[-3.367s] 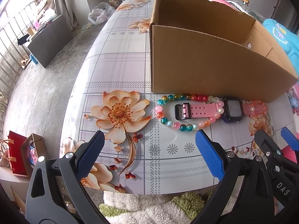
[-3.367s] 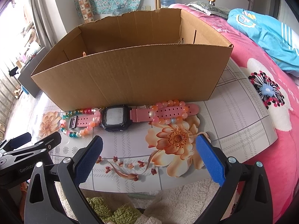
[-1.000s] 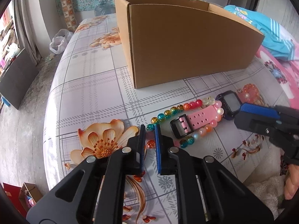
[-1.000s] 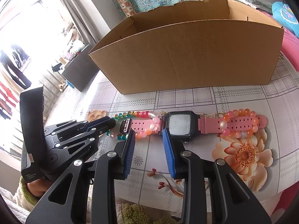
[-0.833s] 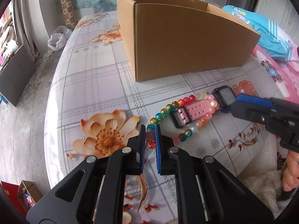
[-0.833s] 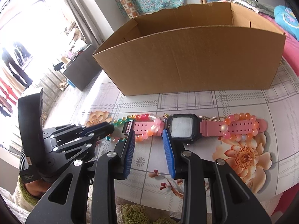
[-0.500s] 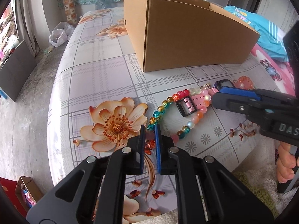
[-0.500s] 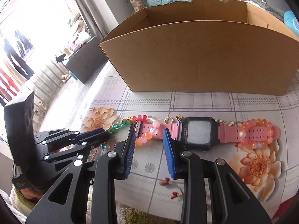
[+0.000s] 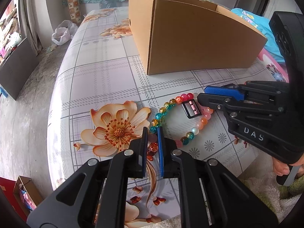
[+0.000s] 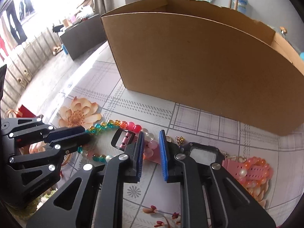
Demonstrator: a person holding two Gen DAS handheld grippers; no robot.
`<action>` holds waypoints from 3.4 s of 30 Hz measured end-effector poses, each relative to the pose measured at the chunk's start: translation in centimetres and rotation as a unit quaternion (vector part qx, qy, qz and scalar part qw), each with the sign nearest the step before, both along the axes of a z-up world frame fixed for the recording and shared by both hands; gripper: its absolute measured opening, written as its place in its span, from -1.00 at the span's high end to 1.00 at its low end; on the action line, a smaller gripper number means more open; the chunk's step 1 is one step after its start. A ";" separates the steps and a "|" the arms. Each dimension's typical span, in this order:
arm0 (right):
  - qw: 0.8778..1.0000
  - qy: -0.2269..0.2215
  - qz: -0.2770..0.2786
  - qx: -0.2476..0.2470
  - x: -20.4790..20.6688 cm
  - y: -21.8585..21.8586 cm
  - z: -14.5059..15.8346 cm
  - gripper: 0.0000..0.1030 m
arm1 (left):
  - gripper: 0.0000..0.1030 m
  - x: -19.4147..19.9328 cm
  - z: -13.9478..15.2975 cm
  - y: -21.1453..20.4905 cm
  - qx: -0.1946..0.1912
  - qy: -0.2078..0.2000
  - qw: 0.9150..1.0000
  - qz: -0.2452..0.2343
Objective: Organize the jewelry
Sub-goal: 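Carry the bead bracelet over the box and open the right gripper, then move the right gripper to the pink watch and close on its face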
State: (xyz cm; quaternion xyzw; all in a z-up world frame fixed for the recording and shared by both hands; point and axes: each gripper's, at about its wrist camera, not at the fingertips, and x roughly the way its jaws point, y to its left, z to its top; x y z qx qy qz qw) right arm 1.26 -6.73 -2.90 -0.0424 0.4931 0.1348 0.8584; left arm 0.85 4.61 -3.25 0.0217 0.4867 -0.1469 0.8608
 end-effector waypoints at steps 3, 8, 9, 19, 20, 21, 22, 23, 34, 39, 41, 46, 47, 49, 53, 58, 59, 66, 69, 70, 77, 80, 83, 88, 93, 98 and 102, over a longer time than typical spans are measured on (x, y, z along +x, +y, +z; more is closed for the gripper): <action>1.000 0.008 0.011 0.005 0.2 -0.3 0.2 0.80 | 0.82 -0.1 0.0 -0.1 -0.001 -0.004 1.000 0.005; 0.998 0.017 0.008 0.061 0.1 -1.8 1.0 0.81 | 0.83 -0.2 0.1 0.2 -0.015 -0.009 1.000 0.012; 0.997 0.016 0.007 0.069 0.0 -2.0 1.2 0.81 | 0.83 -0.3 0.2 0.3 -0.020 -0.010 1.000 0.012; 0.992 -0.026 0.005 0.127 -1.9 -4.2 6.3 0.81 | 0.83 -1.3 5.2 1.1 -0.077 -0.059 0.995 0.008; 0.991 -0.033 0.005 0.131 -2.0 -4.5 7.0 0.81 | 0.83 -1.4 6.0 1.1 -0.083 -0.068 0.994 0.005; 0.990 -0.042 0.005 0.135 -2.2 -4.8 8.0 0.81 | 0.83 -1.4 6.9 1.1 -0.087 -0.077 0.993 0.001; 0.989 -0.050 0.005 0.140 -2.2 -5.2 9.0 0.81 | 0.83 -1.3 8.0 1.0 -0.094 -0.088 0.992 -0.005; 0.987 -0.062 0.007 0.147 -2.3 -5.7 10.2 0.81 | 0.83 -1.2 9.0 0.9 -0.100 -0.098 0.990 -0.010; 0.981 -0.099 0.029 0.163 6.9 -8.9 18.5 0.81 | 0.83 8.2 17.6 -3.5 -0.091 -0.166 0.979 -0.071; 0.987 -0.008 0.012 0.161 16.7 -9.8 15.2 0.81 | 0.83 17.0 14.9 -7.1 -0.035 -0.099 0.991 -0.081; 0.987 0.038 0.003 0.158 20.3 -10.0 12.8 0.81 | 0.83 19.9 13.4 -7.8 -0.013 -0.067 0.994 -0.080; 0.986 0.098 -0.010 0.135 25.7 -9.4 8.1 0.81 | 0.83 24.8 9.6 -9.6 0.056 -0.006 0.995 -0.082; 0.985 0.110 -0.007 0.132 26.4 -9.2 7.3 0.80 | 0.82 25.1 9.1 -9.6 0.066 0.002 0.994 -0.081; 0.982 0.132 -0.012 0.136 27.5 -8.9 6.1 0.80 | 0.81 26.0 8.0 -9.8 0.090 0.018 0.993 -0.075; 0.980 0.158 -0.025 0.119 28.7 -8.6 4.1 0.78 | 0.74 26.2 7.9 -9.9 0.101 0.014 0.993 -0.067; 0.981 0.146 -0.029 0.124 28.5 -9.3 4.6 0.75 | 0.65 25.2 9.2 -9.5 0.079 -0.009 0.995 -0.064; 0.982 0.138 -0.031 0.128 28.2 -9.6 5.1 0.74 | 0.65 24.7 9.7 -9.3 0.070 -0.018 0.995 -0.062; 0.987 0.030 -0.041 0.150 21.7 -13.2 12.5 0.28 | 0.32 19.1 14.5 -5.8 -0.020 -0.092 0.995 -0.042; 0.984 -0.015 -0.032 0.174 17.2 -14.6 15.2 0.24 | 0.17 15.9 15.7 -4.3 -0.048 -0.116 0.991 -0.037; 0.983 -0.024 -0.030 0.181 15.7 -15.0 15.7 0.24 | 0.11 14.5 16.0 -3.8 -0.057 -0.124 0.990 -0.036; 0.972 -0.057 -0.026 0.225 4.7 -16.7 15.1 0.24 | -0.06 6.4 14.9 -1.9 -0.097 -0.148 0.983 -0.042; 0.970 -0.041 -0.055 0.232 1.4 -17.1 12.4 0.24 | -0.07 3.5 12.6 -2.2 -0.107 -0.134 0.984 -0.044; 0.971 -0.018 -0.081 0.223 -0.4 -16.8 9.4 0.24 | -0.07 1.4 9.7 -3.3 -0.092 -0.104 0.989 -0.049; 0.982 -0.003 -0.098 0.164 -2.5 -14.7 5.6 0.24 | -0.07 0.0 4.7 -5.6 -0.052 -0.040 0.996 -0.058; 0.995 -0.008 -0.072 0.068 -4.8 -12.8 3.7 0.19 | -0.07 -0.8 2.2 -7.2 0.002 -0.031 0.998 -0.061; 0.998 -0.004 -0.056 0.043 -5.8 -12.5 3.2 0.15 | -0.07 -0.8 2.4 -7.5 0.013 -0.052 0.998 -0.045; 0.999 -0.019 -0.027 0.025 -5.5 -11.4 3.3 0.15 | -0.06 -0.4 1.8 -7.6 0.024 -0.049 0.998 -0.035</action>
